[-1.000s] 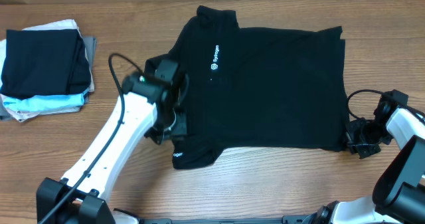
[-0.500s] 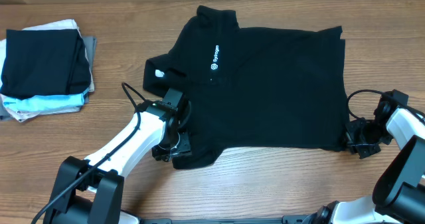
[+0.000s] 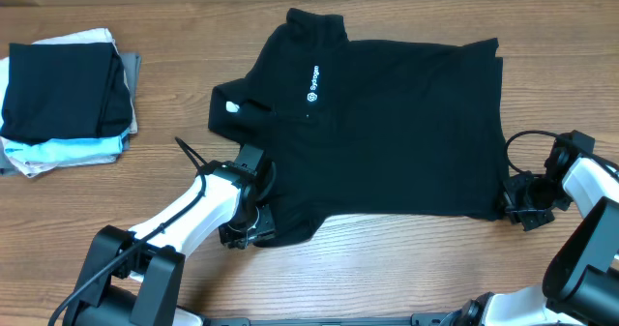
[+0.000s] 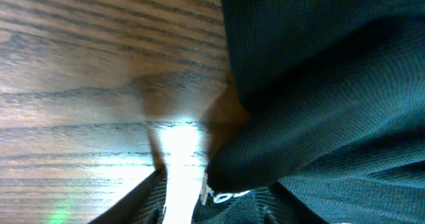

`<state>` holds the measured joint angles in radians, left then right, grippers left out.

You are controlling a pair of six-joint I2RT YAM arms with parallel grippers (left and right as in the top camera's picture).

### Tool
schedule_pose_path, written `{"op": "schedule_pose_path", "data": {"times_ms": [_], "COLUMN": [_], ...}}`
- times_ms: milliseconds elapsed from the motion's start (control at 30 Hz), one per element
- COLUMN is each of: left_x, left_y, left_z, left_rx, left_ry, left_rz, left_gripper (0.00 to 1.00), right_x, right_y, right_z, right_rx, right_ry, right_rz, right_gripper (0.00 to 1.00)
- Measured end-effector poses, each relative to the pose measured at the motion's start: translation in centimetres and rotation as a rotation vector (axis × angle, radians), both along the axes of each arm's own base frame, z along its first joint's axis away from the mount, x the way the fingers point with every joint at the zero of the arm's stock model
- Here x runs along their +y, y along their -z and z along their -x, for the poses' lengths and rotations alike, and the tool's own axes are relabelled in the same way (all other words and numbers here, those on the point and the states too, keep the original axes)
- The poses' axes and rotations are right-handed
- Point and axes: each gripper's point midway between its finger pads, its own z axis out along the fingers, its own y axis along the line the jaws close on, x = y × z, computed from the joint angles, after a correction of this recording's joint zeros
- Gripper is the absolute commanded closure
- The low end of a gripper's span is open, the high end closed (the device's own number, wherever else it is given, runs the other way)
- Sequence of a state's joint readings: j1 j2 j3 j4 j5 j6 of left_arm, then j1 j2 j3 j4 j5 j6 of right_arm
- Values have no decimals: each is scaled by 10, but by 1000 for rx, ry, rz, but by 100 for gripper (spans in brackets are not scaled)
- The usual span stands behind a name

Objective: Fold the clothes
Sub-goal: 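Grasp the lower-left hem with the left gripper and fold it upward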

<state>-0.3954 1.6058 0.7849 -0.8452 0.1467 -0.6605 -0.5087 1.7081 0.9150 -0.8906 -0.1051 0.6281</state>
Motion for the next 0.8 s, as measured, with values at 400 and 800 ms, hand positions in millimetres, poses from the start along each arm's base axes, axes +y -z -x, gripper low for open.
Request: {"op": "schedule_pose_path", "data": {"times_ms": [400,800], "left_x": [-1,12], "left_y": [-2,-41], "left_z": [6,26], "left_rx": [26,104], "left_ry": [25,106], "left_rz": [12,-30], "left_gripper": [96,96], "right_x": [0,5], "right_y": [-1,-18], "right_z": [5,24], "right_rx": [20,93], "right_ry": [1,2], "right_rz": [-4,-55], "right_gripper": [96,96]}}
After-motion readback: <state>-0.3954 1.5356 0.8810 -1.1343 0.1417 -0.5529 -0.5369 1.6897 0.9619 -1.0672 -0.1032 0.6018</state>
